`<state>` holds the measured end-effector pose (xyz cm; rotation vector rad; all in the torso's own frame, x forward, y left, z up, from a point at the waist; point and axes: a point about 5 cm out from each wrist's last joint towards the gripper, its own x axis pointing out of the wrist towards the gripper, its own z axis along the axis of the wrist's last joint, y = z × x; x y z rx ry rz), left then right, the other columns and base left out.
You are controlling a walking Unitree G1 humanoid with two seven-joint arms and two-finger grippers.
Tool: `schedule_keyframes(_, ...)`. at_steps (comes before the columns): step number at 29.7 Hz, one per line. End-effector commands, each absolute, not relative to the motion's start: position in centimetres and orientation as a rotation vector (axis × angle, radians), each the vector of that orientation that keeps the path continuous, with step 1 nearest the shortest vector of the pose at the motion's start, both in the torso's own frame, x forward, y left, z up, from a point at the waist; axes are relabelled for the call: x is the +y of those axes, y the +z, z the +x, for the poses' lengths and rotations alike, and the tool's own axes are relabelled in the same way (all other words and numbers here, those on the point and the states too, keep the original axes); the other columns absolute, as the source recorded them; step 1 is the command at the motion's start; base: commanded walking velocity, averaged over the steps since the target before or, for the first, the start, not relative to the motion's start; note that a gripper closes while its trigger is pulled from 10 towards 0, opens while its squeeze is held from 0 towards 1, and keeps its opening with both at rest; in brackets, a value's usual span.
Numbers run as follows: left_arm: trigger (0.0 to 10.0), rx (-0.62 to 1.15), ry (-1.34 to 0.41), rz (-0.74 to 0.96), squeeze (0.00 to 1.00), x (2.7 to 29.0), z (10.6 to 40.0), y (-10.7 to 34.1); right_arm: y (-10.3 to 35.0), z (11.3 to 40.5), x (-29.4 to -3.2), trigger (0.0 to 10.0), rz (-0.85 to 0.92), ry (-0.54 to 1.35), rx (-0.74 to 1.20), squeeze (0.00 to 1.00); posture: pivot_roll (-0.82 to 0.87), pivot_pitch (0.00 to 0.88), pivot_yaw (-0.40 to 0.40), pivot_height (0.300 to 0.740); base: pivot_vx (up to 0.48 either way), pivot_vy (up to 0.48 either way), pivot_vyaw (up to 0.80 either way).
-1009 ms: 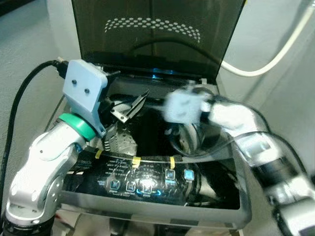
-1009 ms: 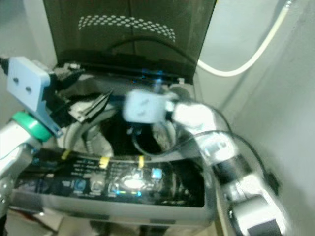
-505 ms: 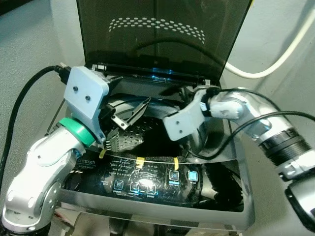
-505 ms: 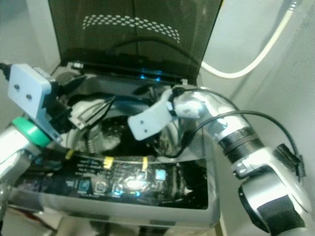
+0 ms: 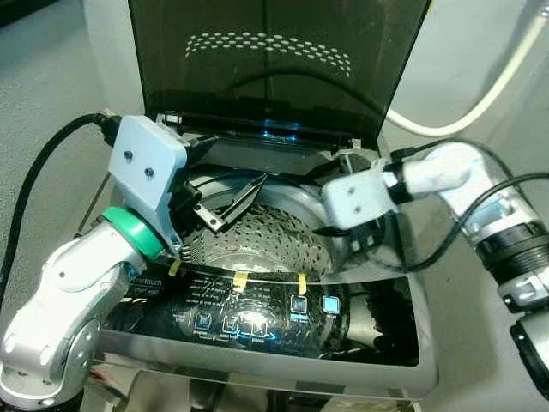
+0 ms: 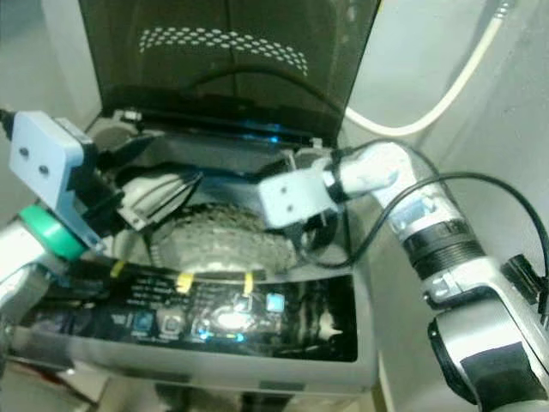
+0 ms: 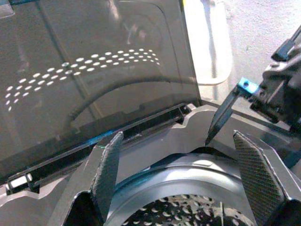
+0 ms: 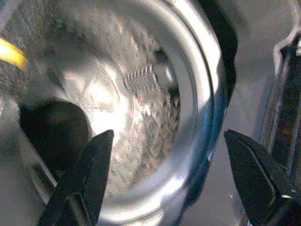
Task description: Clothes washing
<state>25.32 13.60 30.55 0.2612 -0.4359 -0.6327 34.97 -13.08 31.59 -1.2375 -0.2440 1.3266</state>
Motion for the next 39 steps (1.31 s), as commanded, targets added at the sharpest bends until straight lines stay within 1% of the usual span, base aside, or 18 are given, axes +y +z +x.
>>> schedule_keyframes(1,10.0,-0.445,-0.646,0.273,0.0,13.5,24.9,30.8,31.5,34.8,-13.5,10.0,-1.207,1.351,-0.231,0.0,0.16,0.071,-0.024,0.74,0.0,0.0,0.0)
schedule_keyframes(4,10.0,-0.444,-0.647,0.272,0.0,13.5,24.9,30.8,31.3,34.8,-13.8,10.0,-1.19,1.366,-0.208,0.0,0.16,0.072,-0.024,0.74,0.0,0.0,0.0)
schedule_keyframes(6,10.0,-0.444,-0.647,0.271,0.0,13.5,24.9,30.8,31.6,34.4,-14.2,10.0,-1.018,1.433,-0.206,0.0,0.16,0.075,-0.026,0.74,0.0,0.0,0.0)
schedule_keyframes(7,10.0,-0.444,-0.647,0.271,0.0,13.5,24.9,30.8,31.6,34.4,-14.2,10.0,-1.018,1.433,-0.206,0.0,0.16,0.075,-0.026,0.74,0.0,0.0,0.0)
schedule_keyframes(9,10.0,-0.453,-0.64,0.261,0.0,13.6,24.7,30.9,33.5,34.0,-14.1,10.0,-0.707,1.461,-0.324,0.0,0.17,0.078,-0.027,0.74,0.0,0.0,0.0)
schedule_keyframes(10,10.0,-0.453,-0.64,0.261,0.0,13.6,24.7,30.9,33.5,34.0,-14.1,10.0,-0.707,1.461,-0.324,0.0,0.17,0.078,-0.027,0.74,0.0,0.0,0.0)
schedule_keyframes(12,10.0,-0.489,-0.593,0.234,0.0,13.9,24.8,31.4,34.9,34.0,-14.4,10.0,-0.484,1.414,-0.431,0.0,0.17,0.082,-0.02,0.74,0.0,0.0,0.0)
schedule_keyframes(13,10.0,-0.489,-0.593,0.234,0.0,13.9,24.8,31.4,34.9,34.0,-14.4,10.0,-0.484,1.414,-0.431,0.0,0.17,0.082,-0.02,0.74,0.0,0.0,0.0)
schedule_keyframes(15,10.0,-0.517,-0.5,0.233,0.0,14.5,25.3,31.8,35.8,34.1,-15.2,10.0,-0.278,1.36,-0.491,0.0,0.18,0.086,-0.012,0.74,0.0,0.0,0.0)
schedule_keyframes(23,10.0,-0.559,-0.388,0.212,0.0,15.4,26.0,32.8,36.1,33.6,-15.9,10.0,-0.075,1.376,-0.515,0.0,0.17,0.09,0.001,0.74,0.0,0.0,0.0)
schedule_keyframes(25,10.0,-0.575,-0.361,0.204,0.0,15.7,26.2,33.1,36.9,33.7,-16.4,10.0,-0.001,1.327,-0.565,0.0,0.17,0.091,0.005,0.74,0.0,0.0,0.0)
schedule_keyframes(26,10.0,-0.588,-0.37,0.255,0.0,15.4,26.1,33.2,38.2,34.1,-17.4,10.0,0.128,1.181,-0.658,0.0,0.18,0.094,0.004,0.74,0.0,0.0,0.0)
schedule_keyframes(27,10.0,-0.588,-0.37,0.255,0.0,15.4,26.1,33.2,38.2,34.1,-17.4,10.0,0.128,1.181,-0.658,0.0,0.18,0.094,0.004,0.74,0.0,0.0,0.0)
schedule_keyframes(30,10.0,-0.606,-0.385,0.318,0.0,14.5,25.9,33.0,38.6,34.6,-17.8,10.0,0.169,0.984,-0.723,0.0,0.18,0.097,0.0,0.74,0.0,0.0,0.0)
schedule_keyframes(33,10.0,-0.663,-0.317,0.325,0.0,14.2,26.1,33.7,38.3,34.8,-17.4,10.0,0.095,0.758,-0.776,0.0,0.18,0.096,0.0,0.74,0.0,0.0,0.0)
schedule_keyframes(34,10.0,-0.663,-0.317,0.325,0.0,14.2,26.1,33.7,38.3,34.8,-17.4,10.0,0.095,0.758,-0.776,0.0,0.18,0.096,0.0,0.74,0.0,0.0,0.0)
schedule_keyframes(37,10.0,-0.729,-0.216,0.349,0.0,14.2,26.7,34.6,36.7,34.5,-15.9,10.0,-0.014,0.537,-0.825,0.0,0.18,0.093,-0.002,0.74,0.0,0.0,0.0)
schedule_keyframes(39,10.0,-0.745,-0.193,0.387,0.0,14.0,27.0,34.6,35.6,34.3,-15.2,10.0,0.008,0.468,-0.819,0.0,0.18,0.092,-0.003,0.74,0.0,0.0,0.0)
